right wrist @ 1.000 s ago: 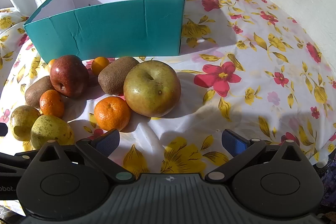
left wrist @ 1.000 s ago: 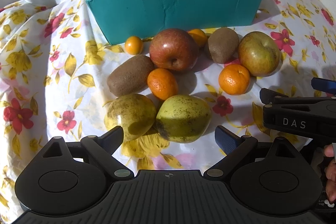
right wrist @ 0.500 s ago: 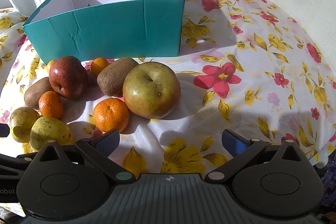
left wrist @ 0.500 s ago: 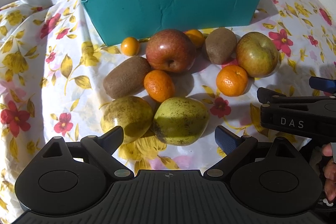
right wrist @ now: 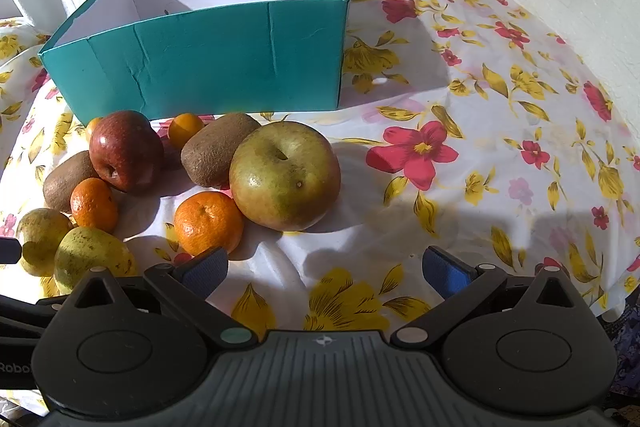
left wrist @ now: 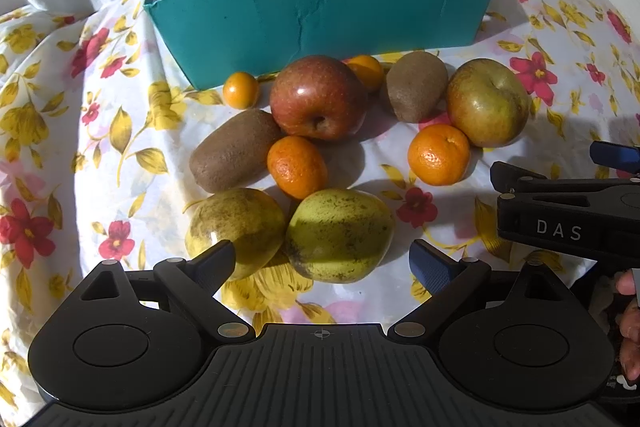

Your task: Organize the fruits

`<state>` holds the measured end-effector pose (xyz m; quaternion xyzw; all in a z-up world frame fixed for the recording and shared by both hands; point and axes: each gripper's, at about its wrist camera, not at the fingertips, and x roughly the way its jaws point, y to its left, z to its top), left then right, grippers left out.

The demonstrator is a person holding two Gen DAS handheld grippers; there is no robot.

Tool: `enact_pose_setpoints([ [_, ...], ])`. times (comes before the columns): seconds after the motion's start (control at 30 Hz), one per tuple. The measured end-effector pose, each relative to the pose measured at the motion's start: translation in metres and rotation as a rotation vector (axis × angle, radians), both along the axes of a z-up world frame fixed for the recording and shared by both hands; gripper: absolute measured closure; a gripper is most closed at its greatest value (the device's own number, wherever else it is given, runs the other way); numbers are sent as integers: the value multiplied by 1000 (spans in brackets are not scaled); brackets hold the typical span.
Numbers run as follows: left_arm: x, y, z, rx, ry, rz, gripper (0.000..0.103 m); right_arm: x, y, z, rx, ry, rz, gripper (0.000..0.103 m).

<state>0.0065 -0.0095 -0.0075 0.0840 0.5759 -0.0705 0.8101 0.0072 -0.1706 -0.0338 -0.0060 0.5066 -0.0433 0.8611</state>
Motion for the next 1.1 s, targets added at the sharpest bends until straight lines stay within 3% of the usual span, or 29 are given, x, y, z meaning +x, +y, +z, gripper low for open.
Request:
enact_pose_setpoints([
  [1.1,-1,-3,4,-20,-30,-38,6,0,0,2,6,-12,-12,0],
])
